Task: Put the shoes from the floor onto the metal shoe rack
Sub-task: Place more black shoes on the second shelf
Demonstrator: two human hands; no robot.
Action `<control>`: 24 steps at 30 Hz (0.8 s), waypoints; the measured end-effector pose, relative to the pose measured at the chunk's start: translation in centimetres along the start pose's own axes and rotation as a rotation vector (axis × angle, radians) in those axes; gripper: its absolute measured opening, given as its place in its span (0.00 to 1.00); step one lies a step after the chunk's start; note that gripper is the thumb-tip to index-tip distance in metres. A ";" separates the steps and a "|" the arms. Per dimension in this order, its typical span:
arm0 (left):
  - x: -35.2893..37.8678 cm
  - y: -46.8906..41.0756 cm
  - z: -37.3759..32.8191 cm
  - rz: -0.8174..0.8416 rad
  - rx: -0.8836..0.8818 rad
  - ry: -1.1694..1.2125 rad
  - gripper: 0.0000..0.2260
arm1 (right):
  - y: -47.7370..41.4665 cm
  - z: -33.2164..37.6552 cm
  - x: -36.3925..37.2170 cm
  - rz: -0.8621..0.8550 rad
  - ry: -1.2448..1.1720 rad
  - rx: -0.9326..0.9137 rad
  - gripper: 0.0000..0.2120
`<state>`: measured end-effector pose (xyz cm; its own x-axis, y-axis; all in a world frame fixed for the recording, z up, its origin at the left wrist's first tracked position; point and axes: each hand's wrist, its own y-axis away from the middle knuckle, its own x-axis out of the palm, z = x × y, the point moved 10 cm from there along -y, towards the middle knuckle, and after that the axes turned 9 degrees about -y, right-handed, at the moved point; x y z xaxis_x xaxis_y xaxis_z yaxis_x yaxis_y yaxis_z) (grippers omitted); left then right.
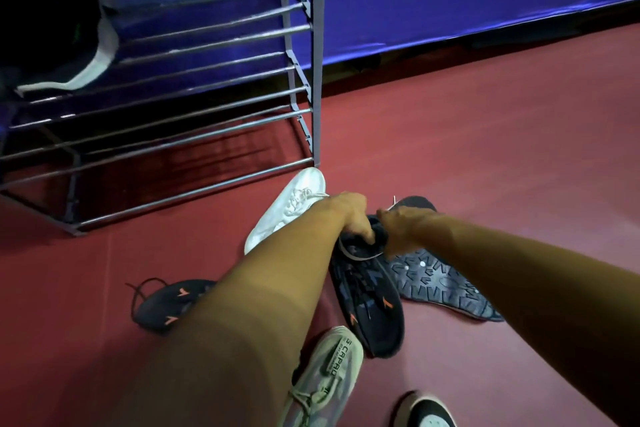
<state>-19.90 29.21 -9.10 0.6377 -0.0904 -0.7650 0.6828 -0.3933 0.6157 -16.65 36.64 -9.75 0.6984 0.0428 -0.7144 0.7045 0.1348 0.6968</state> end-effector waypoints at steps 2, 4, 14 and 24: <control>0.5 -0.5 0.0 0.012 -0.008 -0.005 0.32 | -0.5 -0.4 0.4 0.005 -0.005 0.016 0.35; 1.2 -0.9 0.2 0.026 -0.012 -0.019 0.33 | -0.8 -0.6 0.6 -0.003 -0.011 0.018 0.36; 1.5 -1.1 0.3 0.011 -0.012 -0.170 0.28 | -1.5 -1.2 -1.2 -0.056 -0.036 -0.020 0.30; -2.4 6.2 8.9 0.016 -0.158 0.212 0.22 | 0.7 5.2 -5.9 -0.161 -0.023 -0.135 0.31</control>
<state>-20.34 18.79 -5.14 0.6977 0.1053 -0.7086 0.7089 -0.2443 0.6617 -19.61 31.31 -4.68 0.5823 -0.0124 -0.8129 0.7848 0.2693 0.5581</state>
